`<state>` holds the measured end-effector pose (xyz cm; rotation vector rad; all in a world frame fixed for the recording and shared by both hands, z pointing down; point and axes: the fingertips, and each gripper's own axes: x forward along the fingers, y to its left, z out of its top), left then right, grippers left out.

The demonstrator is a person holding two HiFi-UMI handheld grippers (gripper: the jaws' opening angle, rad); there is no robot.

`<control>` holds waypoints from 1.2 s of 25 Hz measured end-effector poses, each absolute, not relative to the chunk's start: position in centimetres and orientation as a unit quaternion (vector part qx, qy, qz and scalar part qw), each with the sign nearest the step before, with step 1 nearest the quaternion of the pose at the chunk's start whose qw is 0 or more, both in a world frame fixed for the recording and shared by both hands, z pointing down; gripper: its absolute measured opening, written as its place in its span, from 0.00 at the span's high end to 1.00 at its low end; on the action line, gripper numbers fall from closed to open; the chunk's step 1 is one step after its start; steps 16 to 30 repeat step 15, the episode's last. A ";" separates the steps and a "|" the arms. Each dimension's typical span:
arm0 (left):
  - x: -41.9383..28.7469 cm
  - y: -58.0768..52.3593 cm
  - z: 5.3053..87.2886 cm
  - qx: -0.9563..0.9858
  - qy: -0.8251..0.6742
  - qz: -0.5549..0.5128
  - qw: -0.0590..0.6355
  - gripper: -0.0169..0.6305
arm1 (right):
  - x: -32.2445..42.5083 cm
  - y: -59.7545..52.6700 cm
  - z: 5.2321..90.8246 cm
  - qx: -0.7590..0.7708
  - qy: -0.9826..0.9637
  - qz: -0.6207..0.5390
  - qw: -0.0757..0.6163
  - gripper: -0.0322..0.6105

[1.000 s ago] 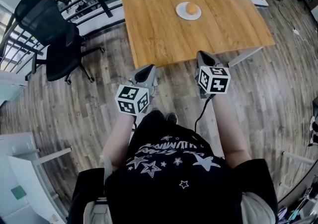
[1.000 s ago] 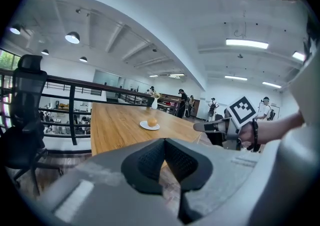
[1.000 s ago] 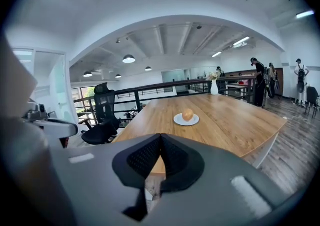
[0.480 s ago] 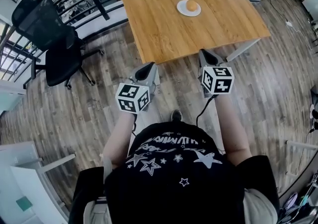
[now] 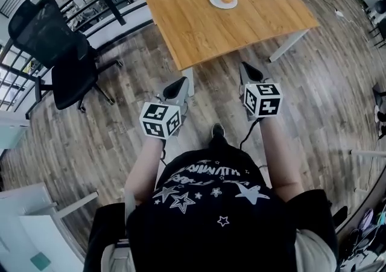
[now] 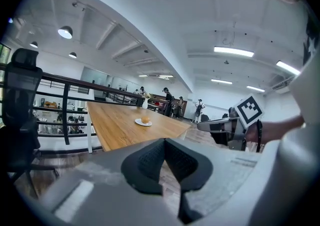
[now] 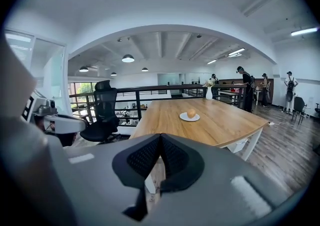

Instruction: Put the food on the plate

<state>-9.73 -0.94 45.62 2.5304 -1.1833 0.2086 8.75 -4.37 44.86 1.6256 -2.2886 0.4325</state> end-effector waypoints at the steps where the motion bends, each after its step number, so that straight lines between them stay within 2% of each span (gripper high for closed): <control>1: -10.0 -0.3 45.7 0.891 -0.414 0.074 0.170 0.97 | 8.4 -3.7 44.9 0.567 -0.796 0.152 0.150 0.95; 15: -12.9 7.2 46.9 0.898 -0.392 0.080 0.182 0.97 | 5.1 5.2 46.1 0.579 -0.784 0.170 0.148 0.95; 30: -12.9 7.2 46.9 0.898 -0.392 0.080 0.182 0.97 | 5.1 5.2 46.1 0.579 -0.784 0.170 0.148 0.95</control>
